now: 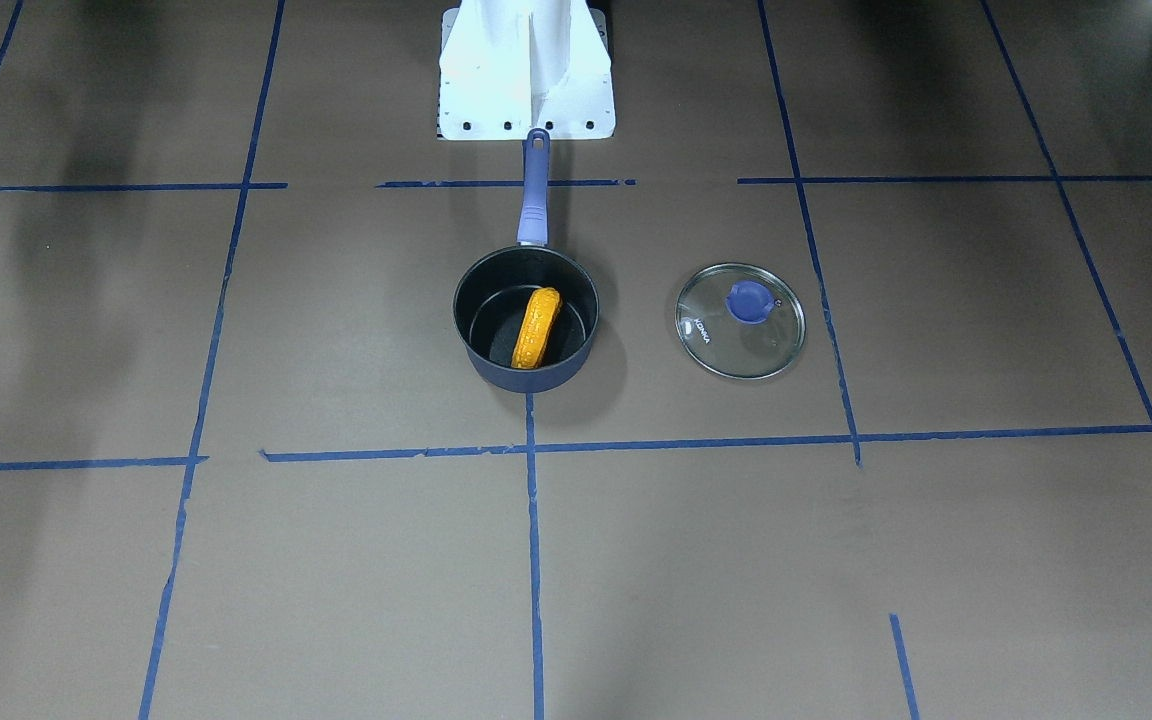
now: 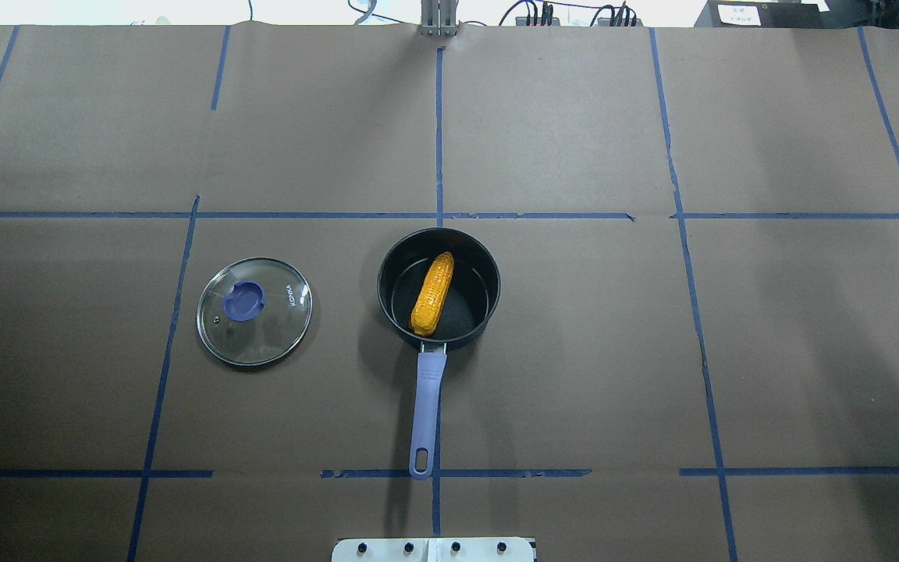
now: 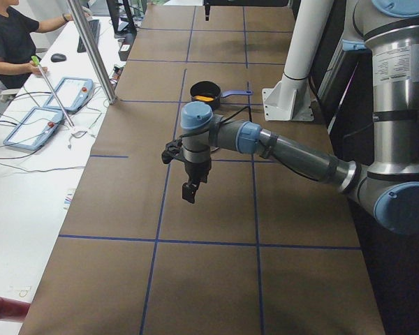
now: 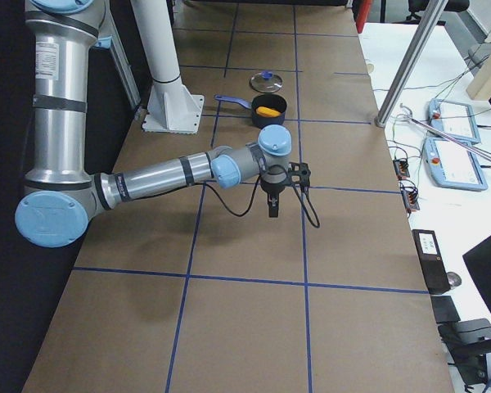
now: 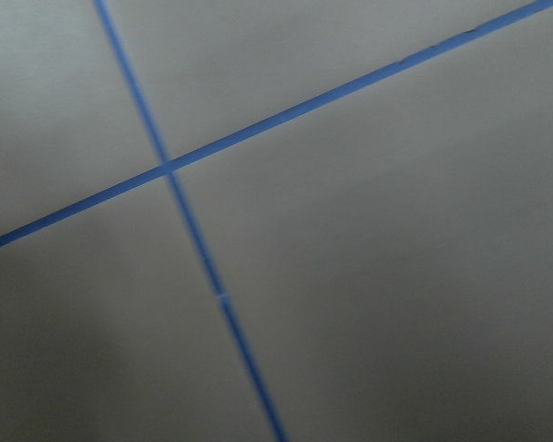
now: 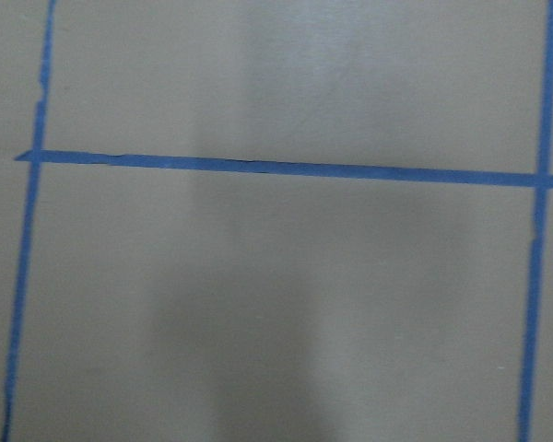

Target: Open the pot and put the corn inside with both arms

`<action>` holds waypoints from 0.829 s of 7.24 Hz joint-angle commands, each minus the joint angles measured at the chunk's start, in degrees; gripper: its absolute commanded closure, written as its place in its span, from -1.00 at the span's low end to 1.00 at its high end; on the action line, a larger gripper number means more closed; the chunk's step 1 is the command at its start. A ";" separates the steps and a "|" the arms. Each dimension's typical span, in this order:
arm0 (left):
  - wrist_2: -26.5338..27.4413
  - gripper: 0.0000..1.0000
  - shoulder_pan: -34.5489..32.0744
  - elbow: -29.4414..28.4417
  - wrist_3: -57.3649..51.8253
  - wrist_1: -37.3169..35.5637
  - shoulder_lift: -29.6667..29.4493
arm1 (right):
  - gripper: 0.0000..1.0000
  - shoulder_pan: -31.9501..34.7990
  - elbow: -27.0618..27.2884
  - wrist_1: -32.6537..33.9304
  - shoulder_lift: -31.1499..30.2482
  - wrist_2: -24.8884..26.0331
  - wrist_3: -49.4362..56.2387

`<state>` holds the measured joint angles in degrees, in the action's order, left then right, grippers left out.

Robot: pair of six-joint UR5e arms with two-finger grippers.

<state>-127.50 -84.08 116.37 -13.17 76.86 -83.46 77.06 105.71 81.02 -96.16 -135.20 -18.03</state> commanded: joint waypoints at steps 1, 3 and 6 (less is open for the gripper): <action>-7.62 -1.00 -3.02 -5.25 -2.92 -2.42 -0.57 | -1.00 10.10 -9.61 0.10 -1.22 -2.43 18.32; -8.29 -1.00 -3.02 -7.65 2.23 -2.25 -0.30 | -1.00 13.99 -7.74 9.01 -1.40 -2.70 26.09; -4.02 -1.00 -3.02 -7.65 3.41 -2.24 0.14 | -1.00 13.73 -5.43 10.21 -2.98 -1.74 26.47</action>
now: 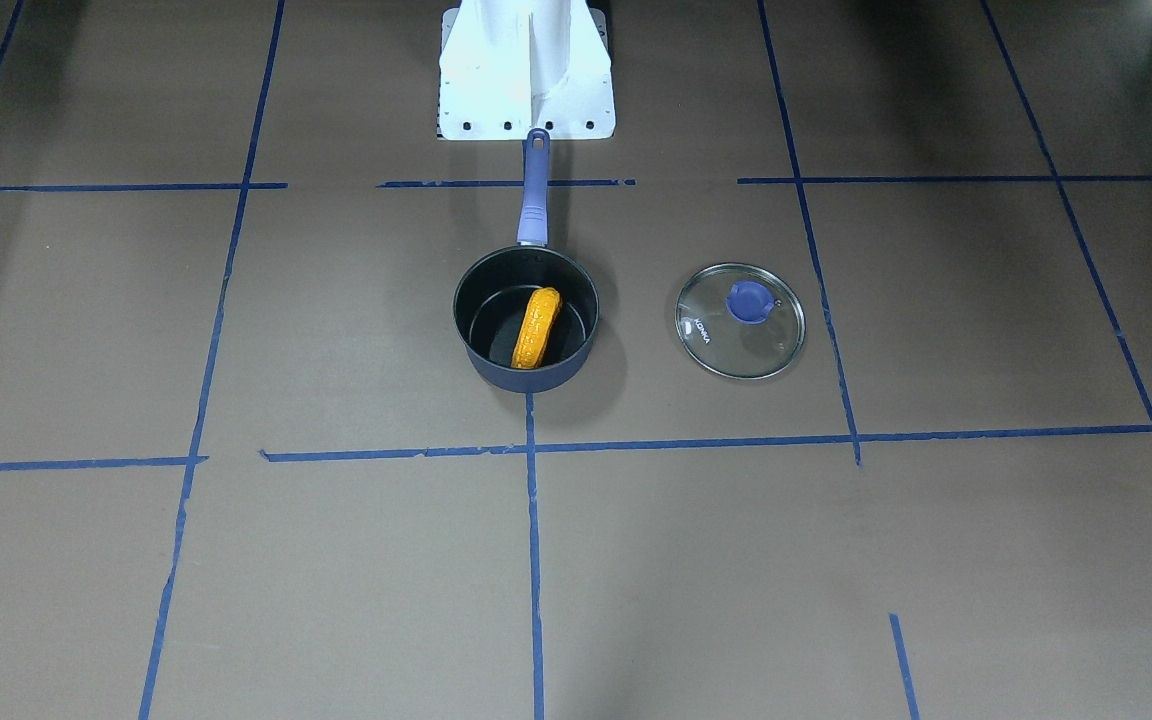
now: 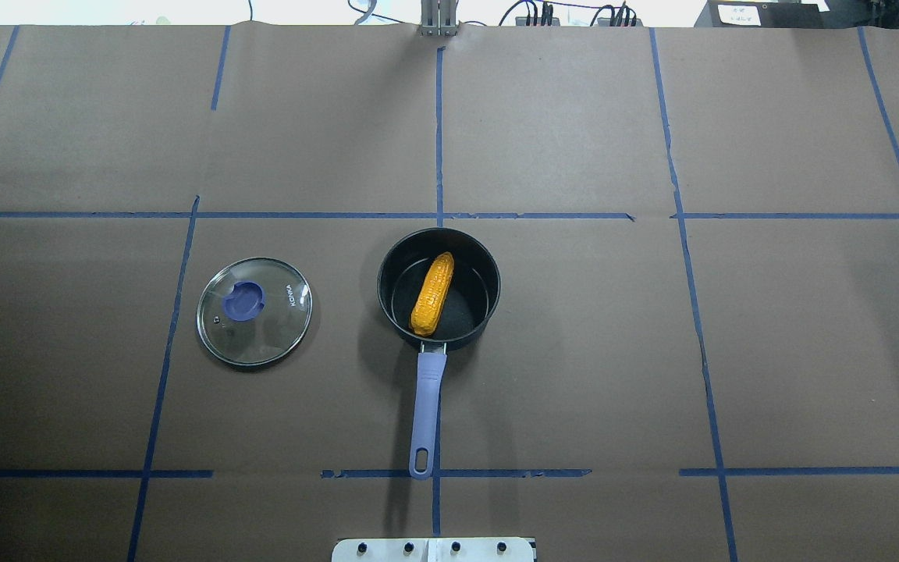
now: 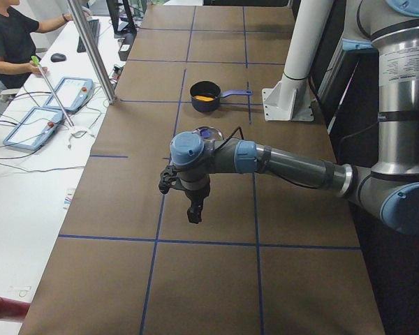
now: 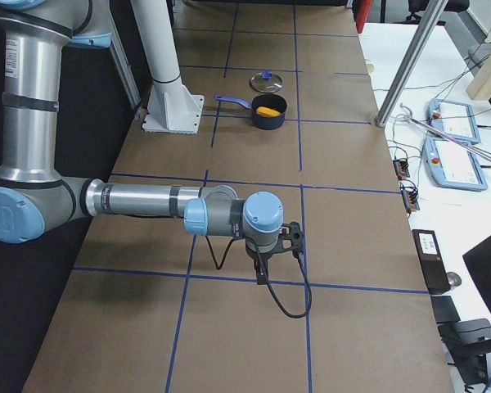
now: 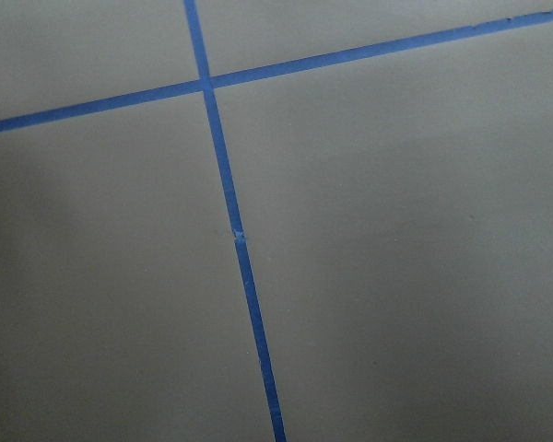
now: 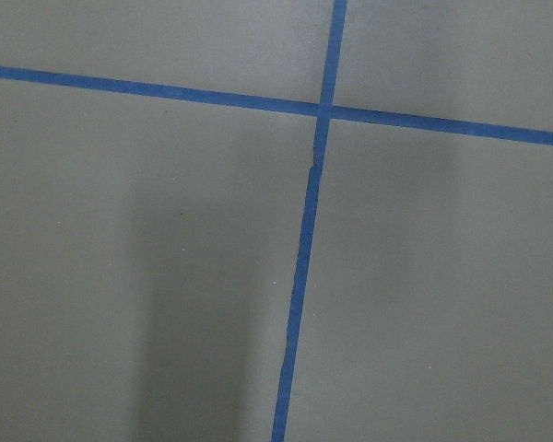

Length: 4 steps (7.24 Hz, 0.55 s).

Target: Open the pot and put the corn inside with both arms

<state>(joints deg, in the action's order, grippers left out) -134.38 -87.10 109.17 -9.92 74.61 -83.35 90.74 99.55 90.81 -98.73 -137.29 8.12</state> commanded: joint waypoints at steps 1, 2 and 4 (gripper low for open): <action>4.81 -1.00 0.00 -0.19 0.25 0.44 0.11 | -1.00 -0.12 0.30 0.42 0.02 1.75 0.32; 4.13 -1.00 0.00 0.16 0.34 0.45 0.11 | -1.00 -0.21 0.56 0.42 0.11 1.50 0.23; 3.95 -1.00 0.00 0.33 -0.18 0.62 0.72 | -1.00 -0.12 0.30 0.07 0.29 1.33 0.32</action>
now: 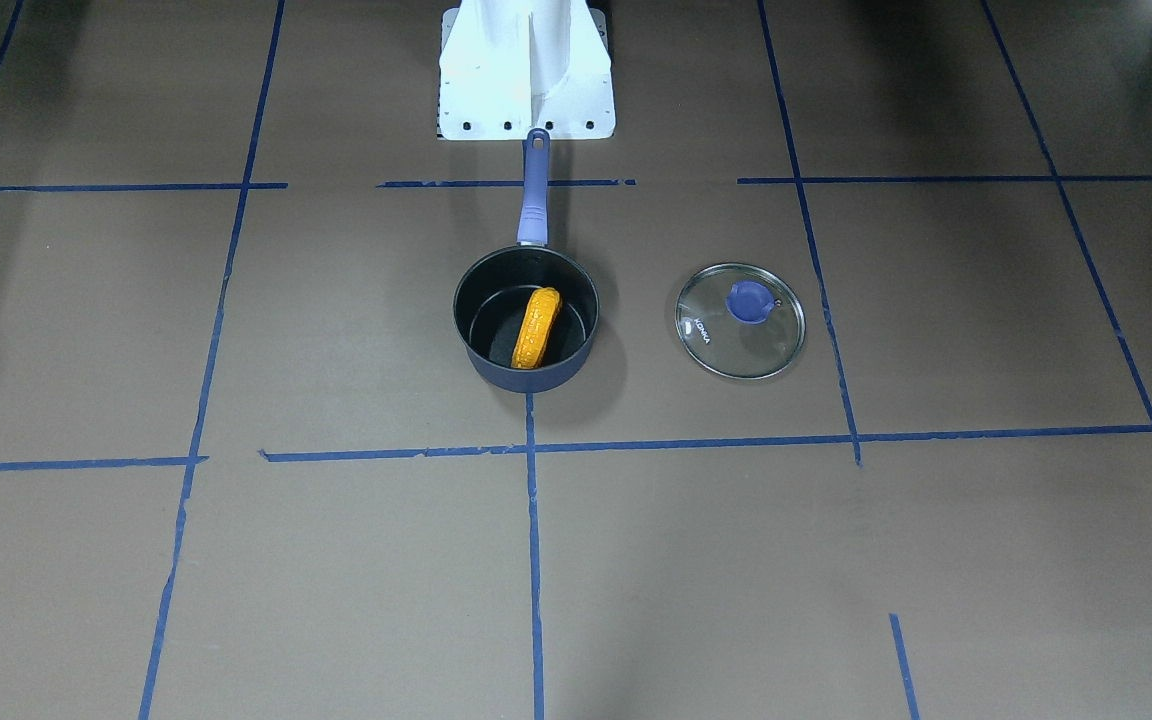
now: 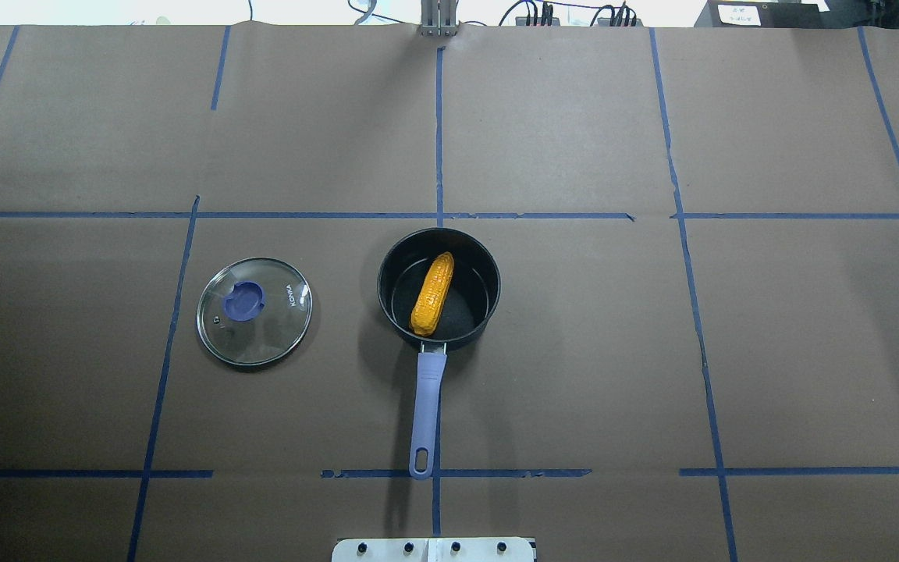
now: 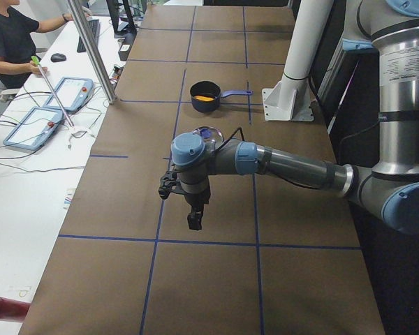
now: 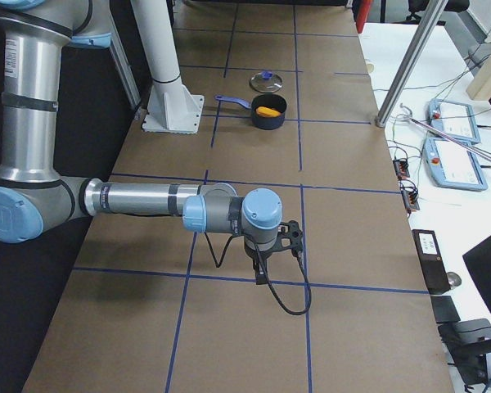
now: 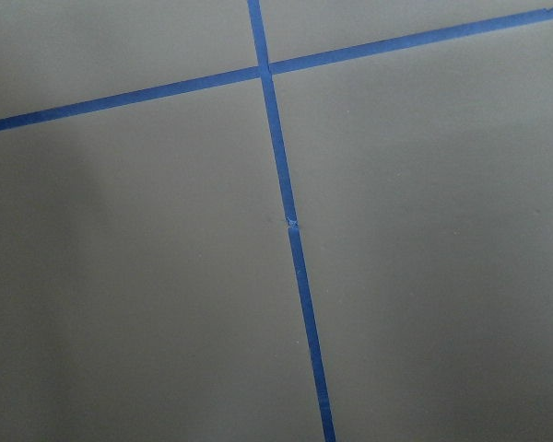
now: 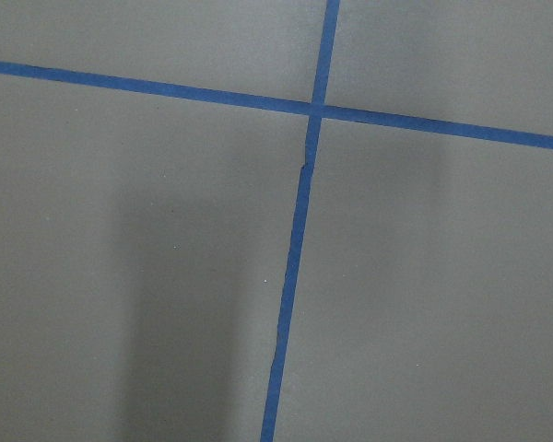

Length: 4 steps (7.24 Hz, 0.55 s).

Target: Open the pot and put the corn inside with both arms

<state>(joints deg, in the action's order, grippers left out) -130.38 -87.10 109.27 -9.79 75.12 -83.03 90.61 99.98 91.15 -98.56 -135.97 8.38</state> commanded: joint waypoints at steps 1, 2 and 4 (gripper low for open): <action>-0.75 -1.00 0.00 0.77 -0.31 0.11 0.50 | -1.00 -0.08 -0.40 -0.10 0.38 -0.26 -0.11; -1.80 -1.00 0.00 1.12 -0.31 0.29 0.33 | -1.00 -0.17 -0.49 0.17 1.34 0.00 -0.11; -3.22 -1.00 0.17 1.12 -0.40 1.43 0.06 | -1.00 -0.17 -0.14 -0.53 0.65 -0.17 -0.81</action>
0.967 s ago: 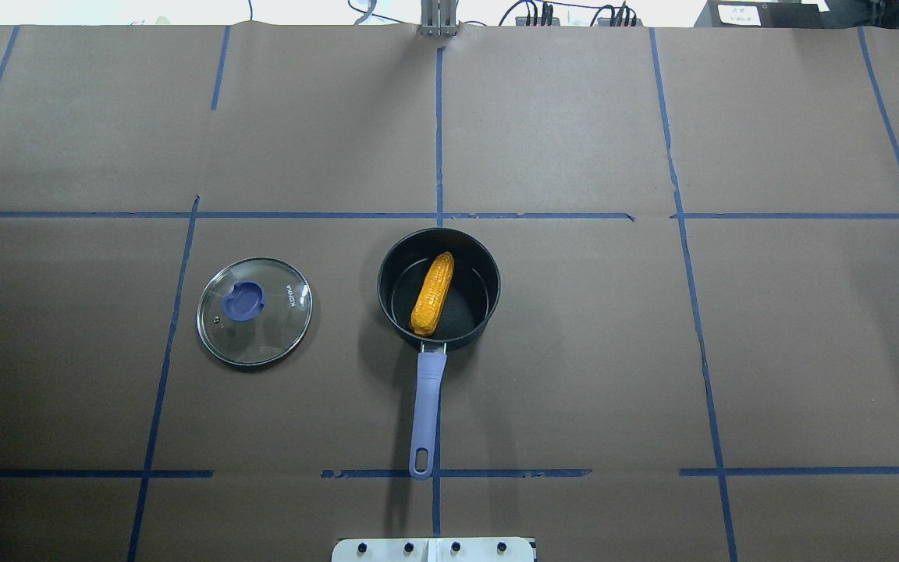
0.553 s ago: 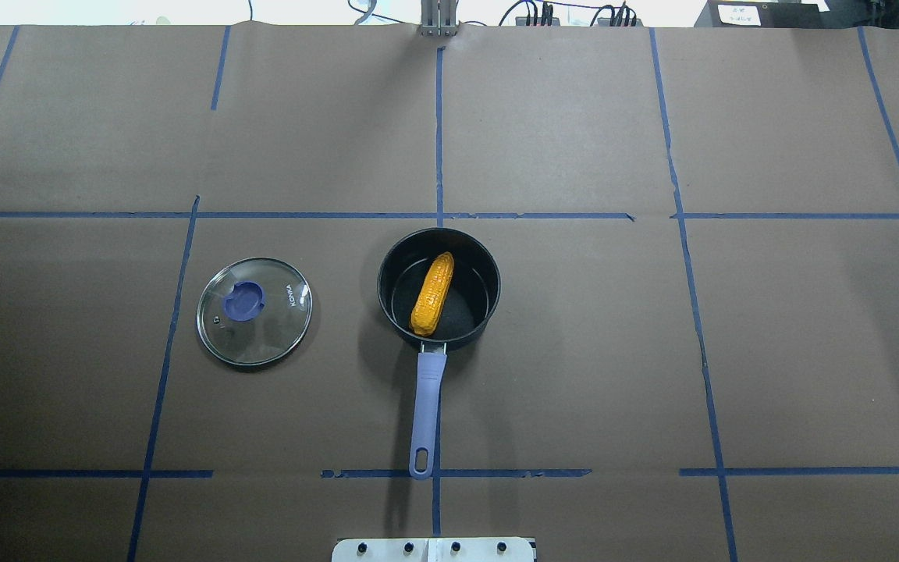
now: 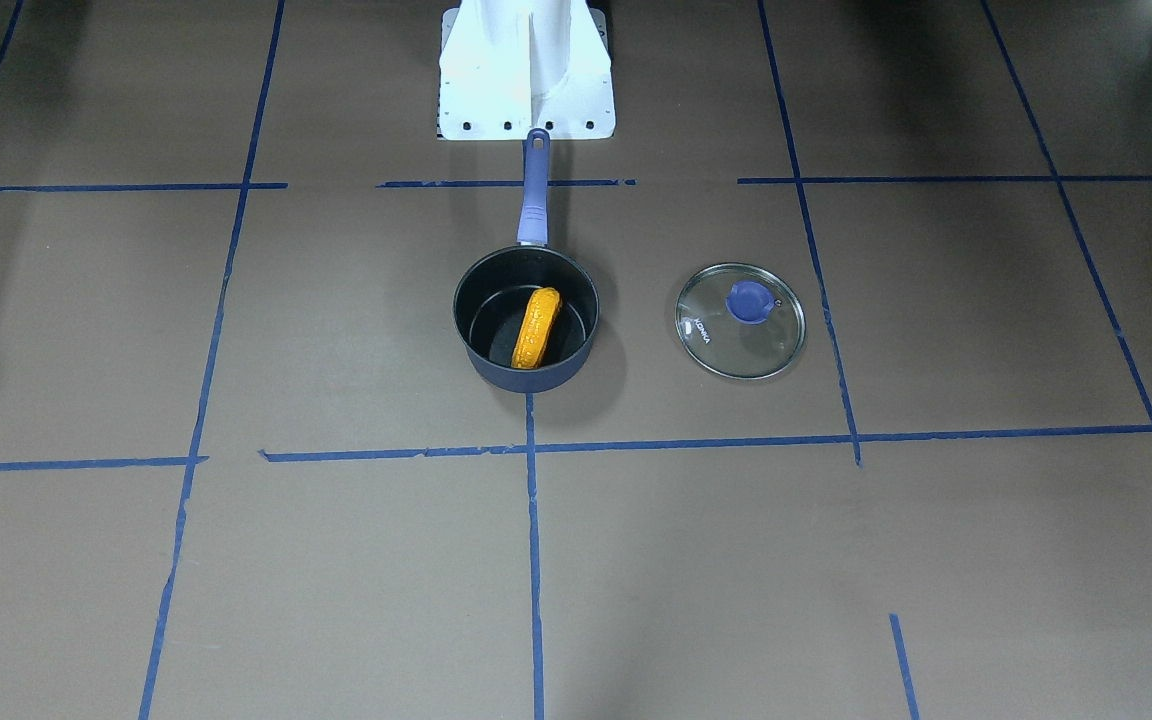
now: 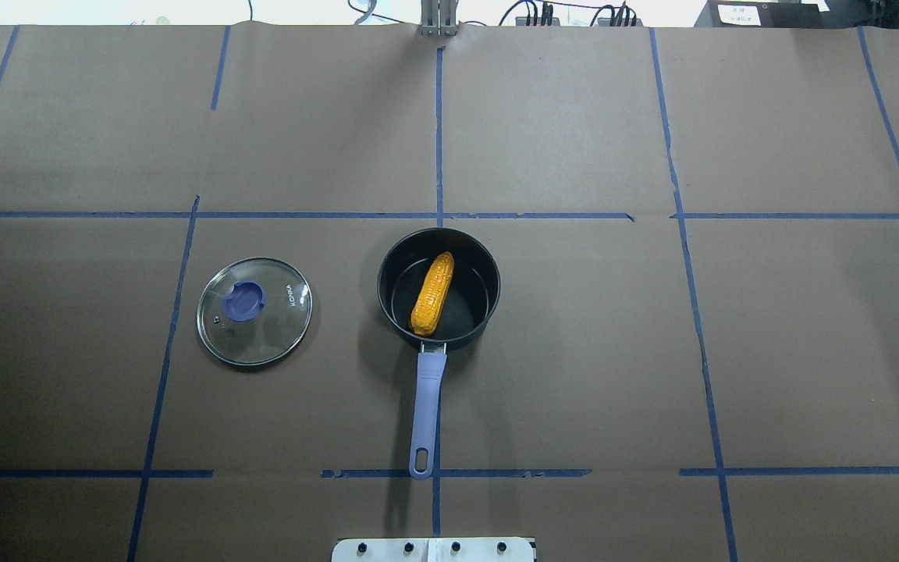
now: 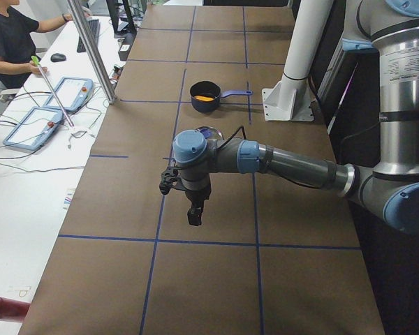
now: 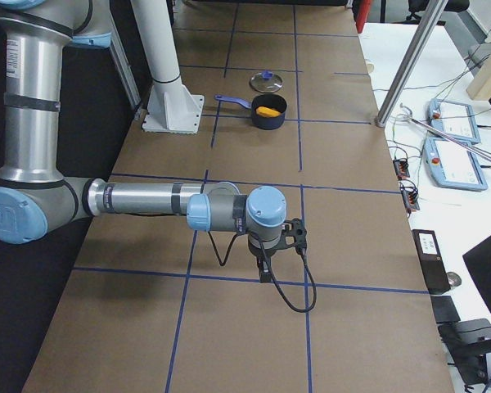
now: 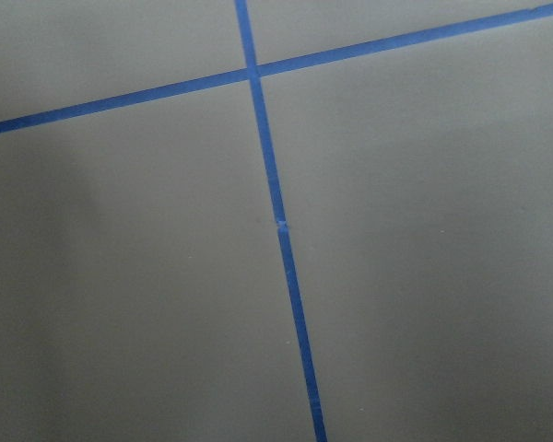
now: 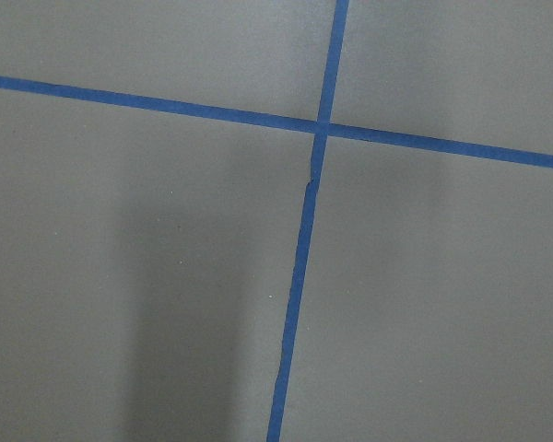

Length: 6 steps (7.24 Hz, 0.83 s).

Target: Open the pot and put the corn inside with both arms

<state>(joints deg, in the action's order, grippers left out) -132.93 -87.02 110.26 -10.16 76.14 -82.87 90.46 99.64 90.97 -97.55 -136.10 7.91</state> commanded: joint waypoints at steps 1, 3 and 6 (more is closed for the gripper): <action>-0.58 -1.00 0.18 0.13 -0.04 0.24 -0.18 | -1.00 -0.03 0.03 -0.26 -0.44 -0.13 -0.35; -0.23 -1.00 0.27 0.04 -0.04 0.23 -0.18 | -1.00 -0.03 0.03 -0.44 -0.62 -0.13 -0.26; 0.04 -1.00 0.44 -0.04 0.05 0.23 -0.36 | -1.00 -0.03 0.03 -0.26 0.26 -1.09 0.26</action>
<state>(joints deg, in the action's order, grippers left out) -133.05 -86.65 110.20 -10.14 76.38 -83.16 90.44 99.80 90.63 -97.69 -136.62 7.84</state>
